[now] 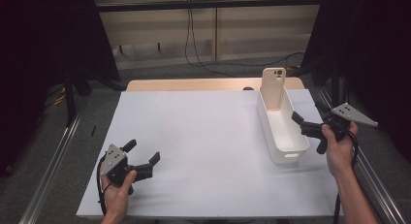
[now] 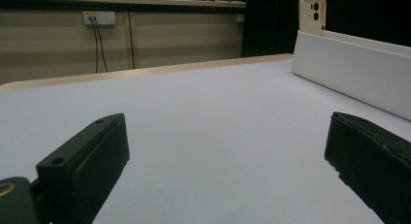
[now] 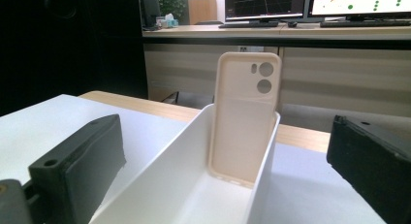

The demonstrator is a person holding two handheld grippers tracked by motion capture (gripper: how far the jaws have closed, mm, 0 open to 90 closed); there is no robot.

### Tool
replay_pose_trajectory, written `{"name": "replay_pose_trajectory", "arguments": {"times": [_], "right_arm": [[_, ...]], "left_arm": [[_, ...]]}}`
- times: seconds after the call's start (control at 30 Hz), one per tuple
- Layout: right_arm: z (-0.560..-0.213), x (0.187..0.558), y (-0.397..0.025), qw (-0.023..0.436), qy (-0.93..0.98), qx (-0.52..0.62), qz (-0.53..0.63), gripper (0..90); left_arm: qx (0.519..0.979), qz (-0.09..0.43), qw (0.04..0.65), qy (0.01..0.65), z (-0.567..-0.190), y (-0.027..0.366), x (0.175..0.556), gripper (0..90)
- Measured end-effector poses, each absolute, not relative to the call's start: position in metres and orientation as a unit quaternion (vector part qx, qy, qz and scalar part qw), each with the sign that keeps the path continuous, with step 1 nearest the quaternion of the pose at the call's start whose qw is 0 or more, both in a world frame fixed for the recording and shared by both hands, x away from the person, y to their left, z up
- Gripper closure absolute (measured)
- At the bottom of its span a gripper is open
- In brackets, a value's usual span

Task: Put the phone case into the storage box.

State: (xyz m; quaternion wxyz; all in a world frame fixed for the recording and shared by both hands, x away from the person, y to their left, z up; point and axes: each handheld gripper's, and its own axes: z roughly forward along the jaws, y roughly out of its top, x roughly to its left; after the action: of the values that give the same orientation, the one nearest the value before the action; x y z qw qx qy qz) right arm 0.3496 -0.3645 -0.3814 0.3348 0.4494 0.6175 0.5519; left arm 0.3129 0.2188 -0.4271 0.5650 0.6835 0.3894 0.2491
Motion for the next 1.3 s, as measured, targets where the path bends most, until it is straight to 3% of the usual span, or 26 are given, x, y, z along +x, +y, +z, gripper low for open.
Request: {"name": "replay_pose_trajectory", "arguments": {"times": [1.3], "right_arm": [[-0.405,0.273,-0.352,0.337,0.624,0.454,0.539,0.0]], "left_arm": [[0.686,0.259,0.548,0.403,-0.428,0.219,0.308,2.5]]}}
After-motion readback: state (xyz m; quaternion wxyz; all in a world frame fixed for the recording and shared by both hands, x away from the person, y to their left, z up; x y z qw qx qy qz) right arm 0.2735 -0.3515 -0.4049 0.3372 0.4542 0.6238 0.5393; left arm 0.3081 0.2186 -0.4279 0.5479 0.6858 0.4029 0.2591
